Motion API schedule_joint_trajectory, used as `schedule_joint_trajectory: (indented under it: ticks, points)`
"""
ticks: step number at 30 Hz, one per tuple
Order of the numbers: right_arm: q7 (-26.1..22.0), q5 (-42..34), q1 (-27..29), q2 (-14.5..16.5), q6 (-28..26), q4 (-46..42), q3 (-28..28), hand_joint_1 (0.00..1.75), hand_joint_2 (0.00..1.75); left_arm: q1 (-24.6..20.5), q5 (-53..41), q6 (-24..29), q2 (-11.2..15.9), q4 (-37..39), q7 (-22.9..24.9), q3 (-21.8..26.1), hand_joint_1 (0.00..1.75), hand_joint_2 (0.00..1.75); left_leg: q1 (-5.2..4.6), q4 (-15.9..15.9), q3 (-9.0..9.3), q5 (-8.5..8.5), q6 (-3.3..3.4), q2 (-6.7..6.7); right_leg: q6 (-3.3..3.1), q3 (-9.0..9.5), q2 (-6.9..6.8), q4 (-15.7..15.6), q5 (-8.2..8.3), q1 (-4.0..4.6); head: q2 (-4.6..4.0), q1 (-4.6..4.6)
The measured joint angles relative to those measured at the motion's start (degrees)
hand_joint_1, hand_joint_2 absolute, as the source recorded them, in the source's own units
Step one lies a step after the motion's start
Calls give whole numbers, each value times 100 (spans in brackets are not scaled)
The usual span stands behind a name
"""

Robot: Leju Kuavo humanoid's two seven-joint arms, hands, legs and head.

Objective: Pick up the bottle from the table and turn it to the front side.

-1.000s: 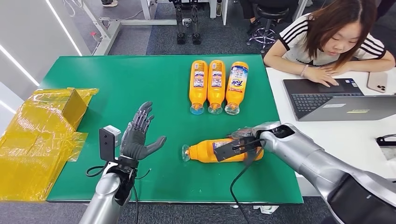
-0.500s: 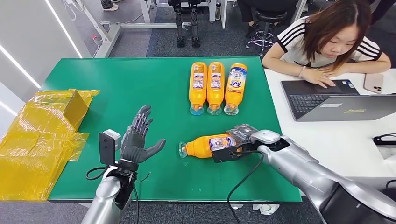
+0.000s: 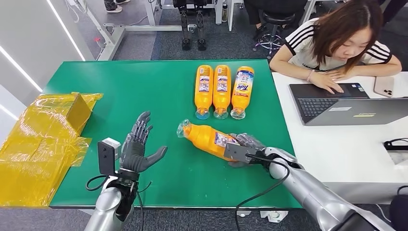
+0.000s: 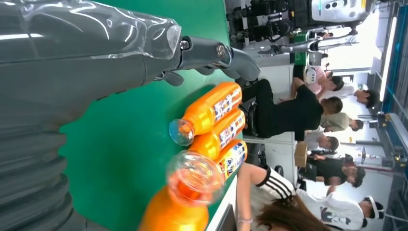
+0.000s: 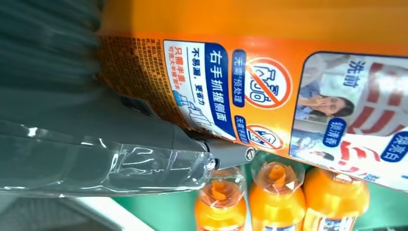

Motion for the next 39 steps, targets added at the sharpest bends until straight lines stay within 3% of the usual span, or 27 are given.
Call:
schedule_joint_trajectory:
  ticks: [5,9,14,18,23,32,39]
  points:
    - [-497,-675,1342,19,-465,-1213,-1252,175,175,-14,16,57,35,-1,-47,1,0,175,0,1,-47,5,3,-45,3,-29,-44,2,-6,2,0,1]
    - [-663,-594,2630,268,-779,-2490,-2397,175,175,-12,55,125,73,1,-64,-1,0,175,0,0,-93,3,1,-57,7,-71,-52,5,-15,1,0,0]
    - [-743,-104,3279,750,-998,-3184,-3369,175,175,-25,10,-79,119,0,7,-4,0,175,-2,-1,-117,2,-1,-41,6,-105,-38,6,-15,0,0,-1]
    - [-932,-179,3274,1048,-990,-3410,-3806,175,175,-193,21,-492,119,10,257,-34,0,175,-4,0,-119,7,2,-39,7,-107,-35,6,-11,-1,0,0]
    - [-971,-269,2874,1346,-944,-3510,-3965,175,175,-758,152,-1041,68,166,587,-95,0,175,-4,1,-120,19,5,-27,2,-111,-27,7,7,-1,0,-1]
    - [-769,-228,1951,1813,-686,-3130,-3694,175,175,-1730,692,-1802,-65,597,1040,-168,0,175,-3,2,-122,28,2,-27,4,-114,-26,12,11,0,0,1]
    - [-646,119,1632,1968,-965,-2583,-3393,175,175,-2217,1095,-2155,-105,883,1282,-165,0,175,-4,2,-132,28,2,-29,4,-121,-28,12,11,-1,0,0]
